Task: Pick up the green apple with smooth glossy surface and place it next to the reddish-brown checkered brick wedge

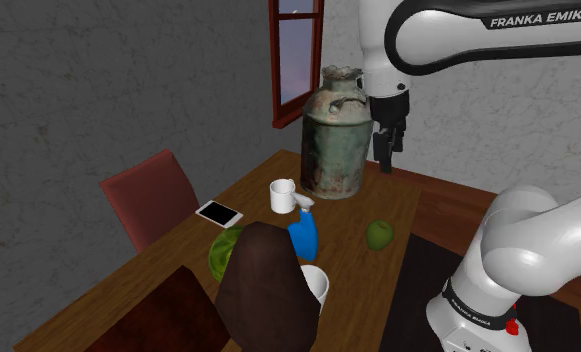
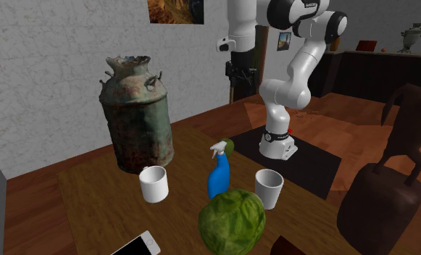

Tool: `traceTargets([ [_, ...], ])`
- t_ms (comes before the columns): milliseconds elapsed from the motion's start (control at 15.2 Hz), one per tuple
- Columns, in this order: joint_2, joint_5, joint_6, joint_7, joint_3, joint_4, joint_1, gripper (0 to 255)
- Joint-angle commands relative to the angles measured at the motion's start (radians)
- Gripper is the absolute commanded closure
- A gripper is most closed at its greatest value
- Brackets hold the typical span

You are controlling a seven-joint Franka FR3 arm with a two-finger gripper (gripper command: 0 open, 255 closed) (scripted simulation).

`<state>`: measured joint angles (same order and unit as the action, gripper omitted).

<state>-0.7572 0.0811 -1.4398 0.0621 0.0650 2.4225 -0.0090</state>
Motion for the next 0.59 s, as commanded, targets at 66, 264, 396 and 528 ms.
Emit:
traceTargets([
  [66,0.006,-0.002,-0.034,-0.025,-0.003,0.028,-0.013,0],
  [264,0.032,-0.005,-0.137,-0.097,-0.013,0.105,-0.054,0],
  [396,0.055,-0.006,-0.209,-0.144,-0.02,0.152,-0.081,0],
  [528,0.084,-0.006,-0.282,-0.191,-0.028,0.195,-0.108,0],
])
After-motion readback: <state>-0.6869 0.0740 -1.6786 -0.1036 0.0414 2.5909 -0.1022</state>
